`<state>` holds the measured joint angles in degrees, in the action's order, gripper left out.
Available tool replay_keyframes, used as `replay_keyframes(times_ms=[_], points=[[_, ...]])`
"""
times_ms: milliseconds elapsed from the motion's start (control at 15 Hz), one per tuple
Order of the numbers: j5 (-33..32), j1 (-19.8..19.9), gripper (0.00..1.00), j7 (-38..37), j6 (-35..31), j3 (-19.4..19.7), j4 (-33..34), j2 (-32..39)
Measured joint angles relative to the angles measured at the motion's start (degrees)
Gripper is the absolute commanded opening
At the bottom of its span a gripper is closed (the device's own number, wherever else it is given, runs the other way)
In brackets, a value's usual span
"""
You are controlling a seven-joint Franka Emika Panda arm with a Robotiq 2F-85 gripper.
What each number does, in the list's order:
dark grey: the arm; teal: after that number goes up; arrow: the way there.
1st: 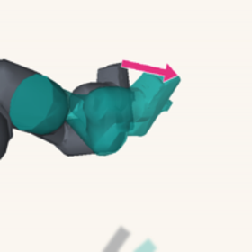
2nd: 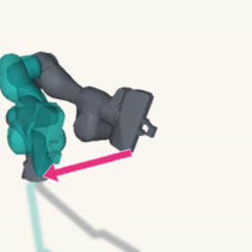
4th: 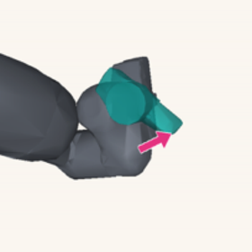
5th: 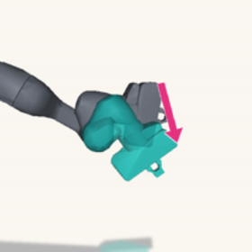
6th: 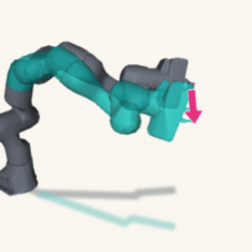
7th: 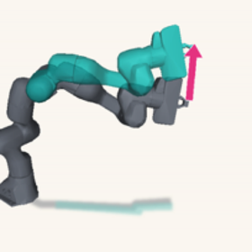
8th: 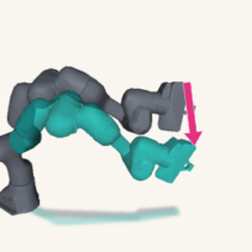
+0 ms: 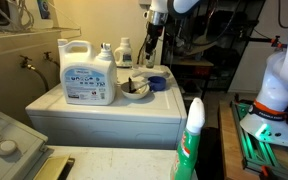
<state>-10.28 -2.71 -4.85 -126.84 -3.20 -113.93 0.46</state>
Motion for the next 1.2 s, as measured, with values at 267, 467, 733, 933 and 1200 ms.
replay_keyframes(times_ms=[267, 467, 733, 933, 1200], points=[[-7.56, 2.09, 0.28, -6.59, -0.1, 3.81, 8.99, 8.56], [-5.2, 2.68, 0.28, -7.51, 0.38, 5.51, 14.7, 15.42], [1.52, 3.53, 0.28, -7.59, -0.66, 6.37, 19.34, 20.88], [2.31, 4.11, 0.28, -7.94, -3.14, 7.87, 20.43, 22.16], [2.26, 4.23, 0.28, -8.06, -3.94, 9.5, 20.54, 22.59]])
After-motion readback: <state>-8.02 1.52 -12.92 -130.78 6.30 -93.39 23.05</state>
